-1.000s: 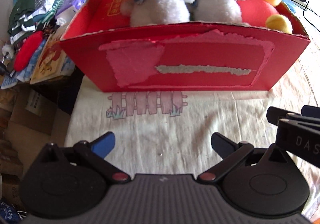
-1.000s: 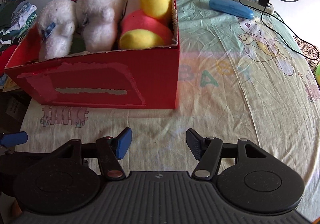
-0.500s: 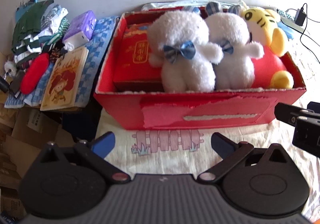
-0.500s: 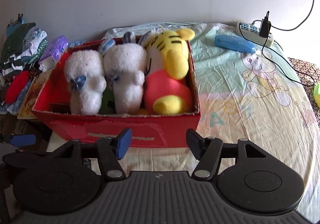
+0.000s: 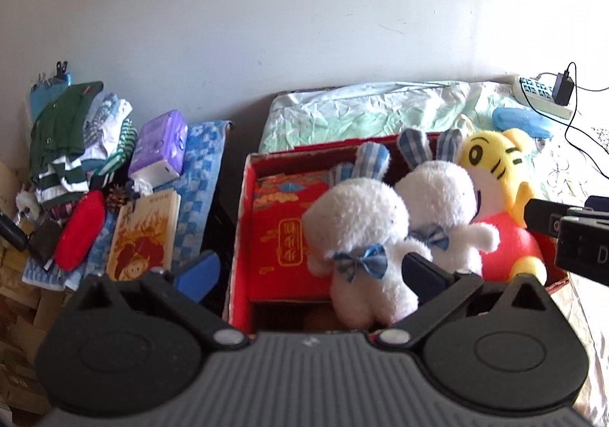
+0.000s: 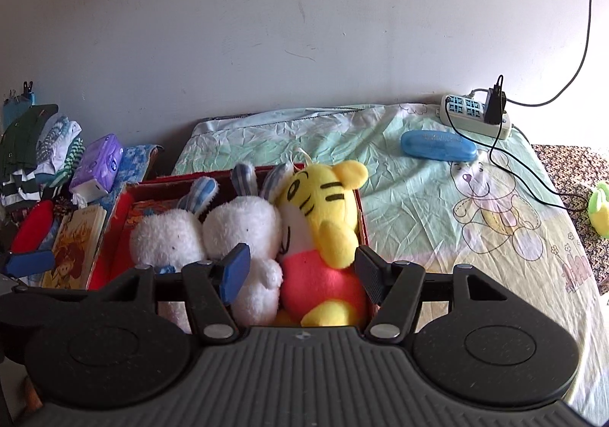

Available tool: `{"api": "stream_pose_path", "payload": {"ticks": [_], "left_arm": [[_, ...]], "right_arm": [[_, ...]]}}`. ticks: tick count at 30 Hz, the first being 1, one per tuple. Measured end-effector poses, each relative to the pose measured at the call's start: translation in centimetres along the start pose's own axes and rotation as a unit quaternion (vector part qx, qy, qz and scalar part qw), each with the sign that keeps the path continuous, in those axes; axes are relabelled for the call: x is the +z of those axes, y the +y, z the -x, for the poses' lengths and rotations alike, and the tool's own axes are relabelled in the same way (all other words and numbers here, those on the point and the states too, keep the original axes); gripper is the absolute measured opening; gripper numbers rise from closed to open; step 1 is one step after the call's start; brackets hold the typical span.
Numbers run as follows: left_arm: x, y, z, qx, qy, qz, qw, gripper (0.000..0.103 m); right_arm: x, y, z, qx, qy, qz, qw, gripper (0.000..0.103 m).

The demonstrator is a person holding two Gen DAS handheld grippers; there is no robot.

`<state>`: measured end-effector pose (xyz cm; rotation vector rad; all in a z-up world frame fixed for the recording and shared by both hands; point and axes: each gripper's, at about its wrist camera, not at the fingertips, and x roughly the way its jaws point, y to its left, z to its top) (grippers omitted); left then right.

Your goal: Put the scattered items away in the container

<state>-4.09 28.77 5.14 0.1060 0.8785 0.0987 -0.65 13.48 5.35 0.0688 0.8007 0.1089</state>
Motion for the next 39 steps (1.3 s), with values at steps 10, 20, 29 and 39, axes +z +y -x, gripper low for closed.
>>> {"api": "stream_pose_path", "payload": {"ticks": [10,20,29,39], "left_arm": [[6.2,1.3,2.2,0.054,-0.087,-0.049,0.9935,0.102],[6.7,1.6,0.7,0.036,-0.066,-0.027,0.9968,0.102],[8.8,3.4,0.2,0.063,-0.076,-0.019,0.9949,0.102],[11.4,8.0,3.7,0.081,-0.127,0.040,0.9878,0.102]], "right_arm": [[4.5,0.9,0.8,0.019,-0.023,0.005,1.000,0.064],[4.9,1.4,0.1,0.021,-0.028,0.029,0.999,0.068],[7.3,0.5,-0.7,0.044,-0.011,0.039,0.998,0.068],[9.1,-0.2,0.2,0.032,-0.040,0.080,0.996,0.068]]}}
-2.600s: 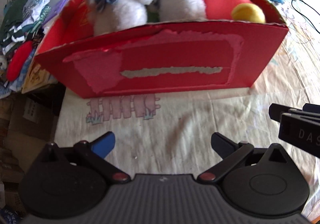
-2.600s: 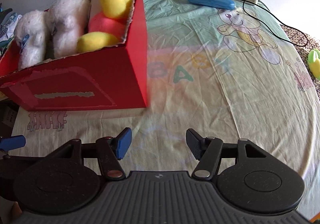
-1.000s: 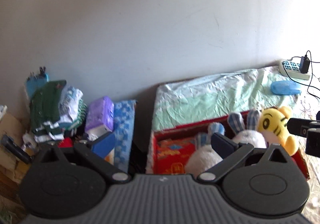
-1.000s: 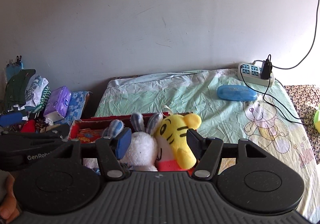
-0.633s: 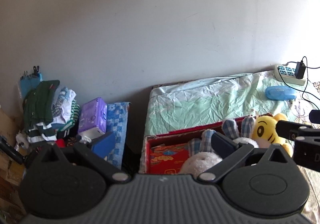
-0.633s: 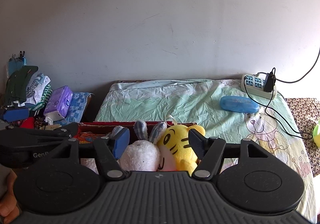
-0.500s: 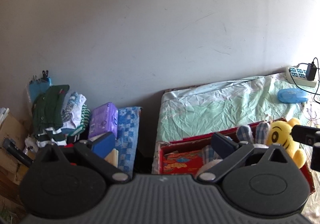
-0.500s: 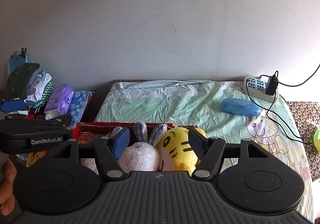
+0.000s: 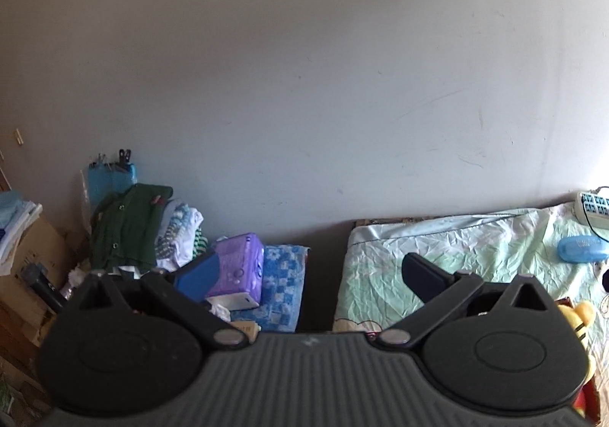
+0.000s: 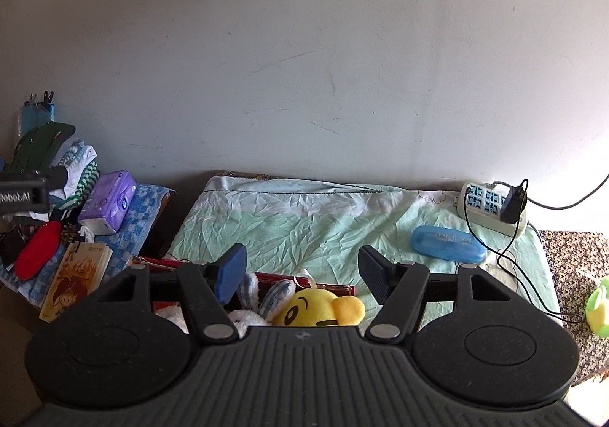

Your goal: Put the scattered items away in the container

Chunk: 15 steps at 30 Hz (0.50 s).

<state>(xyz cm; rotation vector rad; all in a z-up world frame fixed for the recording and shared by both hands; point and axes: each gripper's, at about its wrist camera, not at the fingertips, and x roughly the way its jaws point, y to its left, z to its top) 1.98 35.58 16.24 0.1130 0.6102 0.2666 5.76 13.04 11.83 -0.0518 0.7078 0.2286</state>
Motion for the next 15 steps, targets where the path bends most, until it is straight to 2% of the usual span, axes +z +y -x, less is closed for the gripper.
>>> {"api": "stream_pose_path", "payload": {"ticks": [2,4,7,10,15], "left_arm": [[1.2,1.4,1.0,0.009,-0.003,0.015,0.9998,0.102],[2.2,2.1,2.4,0.025,-0.011,0.009,0.9996,0.102],[2.4,2.9,5.1,0.023,-0.019,-0.002,0.9996,0.102],[1.6,2.5,7.0,0.014,-0.016,-0.016,0.9997,0.102],[-1.7,0.0,8.0,-0.013,0.019,-0.059,0.9980,0.102]], "right_arm": [[0.5,-0.1,0.6,0.013,0.007,0.005,1.000,0.068],[0.8,-0.3,1.4,0.021,0.010,-0.002,1.000,0.068],[0.6,-0.2,2.3,0.038,0.029,-0.001,0.999,0.068],[-0.3,0.3,3.3,0.049,0.044,0.002,0.998,0.068],[-1.7,1.6,3.9,0.068,0.073,0.014,0.995,0.068]]}}
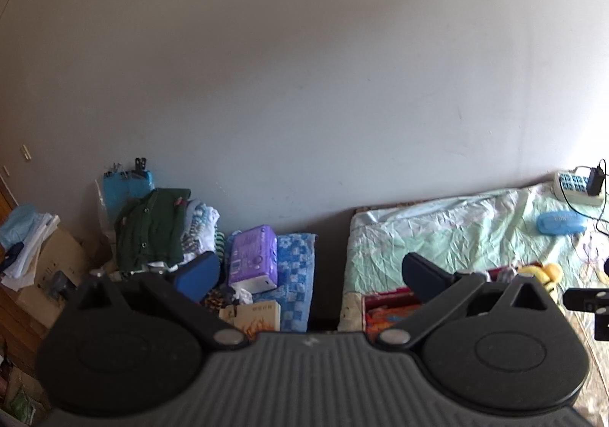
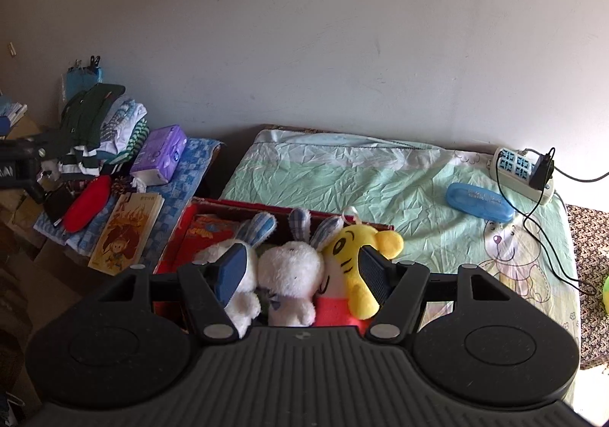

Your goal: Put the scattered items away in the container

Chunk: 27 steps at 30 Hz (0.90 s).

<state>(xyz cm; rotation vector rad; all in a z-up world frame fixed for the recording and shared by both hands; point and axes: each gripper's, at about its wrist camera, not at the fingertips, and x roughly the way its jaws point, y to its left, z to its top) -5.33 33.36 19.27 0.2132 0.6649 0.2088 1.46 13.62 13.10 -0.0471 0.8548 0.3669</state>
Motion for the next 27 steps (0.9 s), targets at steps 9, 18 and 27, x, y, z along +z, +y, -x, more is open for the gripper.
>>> {"api": "stream_pose_path", "payload": {"ticks": [9,18,27], "left_arm": [[-5.5,-4.4,-2.6,-0.056,0.076,0.009,0.9955,0.102],[-10.2,-8.0,-6.7,-0.065,0.134,0.023,0.9886,0.102],[-10.8,-9.0,-9.0,-0.074,0.146,0.040,0.9856,0.102]], "right_arm": [[-2.4,0.5,-1.7,0.006,0.028,-0.024,0.999,0.068],[-4.8,-0.7,-4.8,-0.017,0.060,-0.065,0.996,0.068],[-5.9,-1.1,-7.4,-0.047,0.055,-0.099,0.992,0.069]]}}
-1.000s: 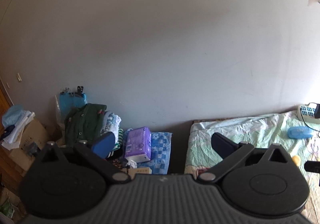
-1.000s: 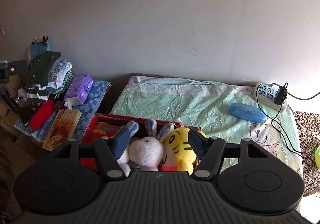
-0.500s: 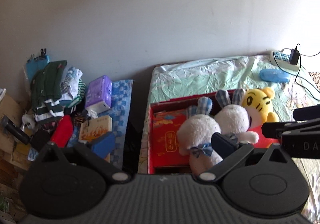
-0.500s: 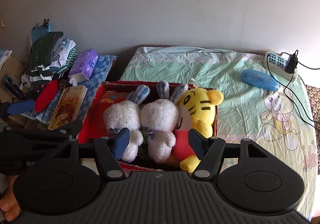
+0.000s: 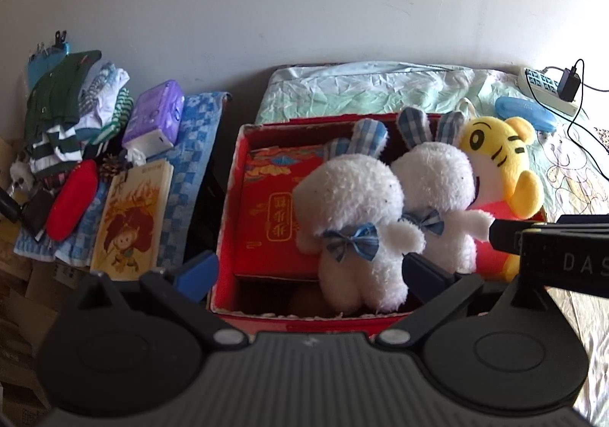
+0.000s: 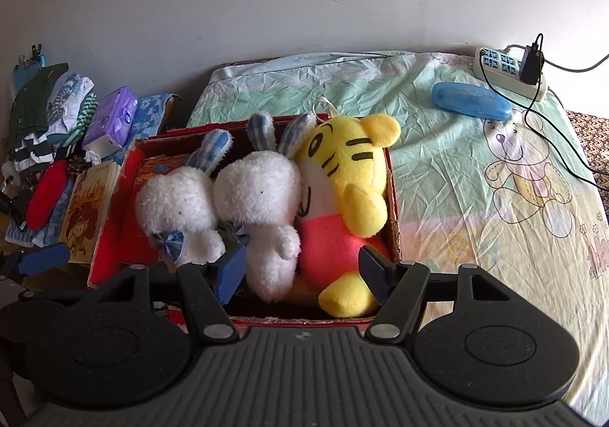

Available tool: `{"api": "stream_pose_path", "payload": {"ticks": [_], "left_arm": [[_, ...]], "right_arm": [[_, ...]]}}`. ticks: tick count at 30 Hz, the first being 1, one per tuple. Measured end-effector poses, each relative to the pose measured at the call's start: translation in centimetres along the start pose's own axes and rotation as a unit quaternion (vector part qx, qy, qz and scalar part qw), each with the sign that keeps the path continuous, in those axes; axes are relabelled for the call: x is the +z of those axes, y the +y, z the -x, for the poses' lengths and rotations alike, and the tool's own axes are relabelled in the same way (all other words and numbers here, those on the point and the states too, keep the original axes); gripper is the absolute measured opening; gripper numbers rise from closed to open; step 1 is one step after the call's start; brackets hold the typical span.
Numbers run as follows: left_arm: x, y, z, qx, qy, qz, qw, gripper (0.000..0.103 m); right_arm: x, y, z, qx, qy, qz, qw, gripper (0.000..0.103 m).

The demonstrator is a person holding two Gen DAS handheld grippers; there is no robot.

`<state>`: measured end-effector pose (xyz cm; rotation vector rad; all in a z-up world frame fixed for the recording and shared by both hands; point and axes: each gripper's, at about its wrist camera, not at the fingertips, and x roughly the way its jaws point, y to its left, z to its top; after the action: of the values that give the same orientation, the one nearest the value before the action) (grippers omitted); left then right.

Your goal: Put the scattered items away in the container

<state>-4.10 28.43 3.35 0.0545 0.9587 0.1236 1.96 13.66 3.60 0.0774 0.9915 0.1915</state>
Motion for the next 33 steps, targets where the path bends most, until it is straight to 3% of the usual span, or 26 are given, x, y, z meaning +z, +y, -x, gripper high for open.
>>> {"api": "stream_pose_path", "payload": {"ticks": [5,9,16,29,33], "left_arm": [[0.5,0.2,-1.0,0.004,0.003,-0.002,1.0000,0.102],[0.5,0.7,-2.0,0.000,0.014,0.004,0.9999,0.102],[0.7,1.5,-2.9,-0.018,0.024,0.012,0.9995,0.102],[0.6,2.9,-3.6,-0.043,0.033,0.039,0.9977,0.102],[0.5,2.9,-3.5,-0.032,0.029,0.037,0.9984,0.102]], "right_arm": [[0.1,0.2,-0.8,-0.016,-0.005,-0.022,1.000,0.074],[0.4,0.6,-1.1,-0.027,-0.009,-0.025,0.999,0.084],[0.3,0.4,-1.7,-0.073,-0.016,-0.015,0.997,0.084],[0.0,0.9,-2.6,-0.067,0.004,-0.025,0.997,0.084],[0.0,1.2,-2.4,-0.068,-0.001,-0.020,0.997,0.083]]}}
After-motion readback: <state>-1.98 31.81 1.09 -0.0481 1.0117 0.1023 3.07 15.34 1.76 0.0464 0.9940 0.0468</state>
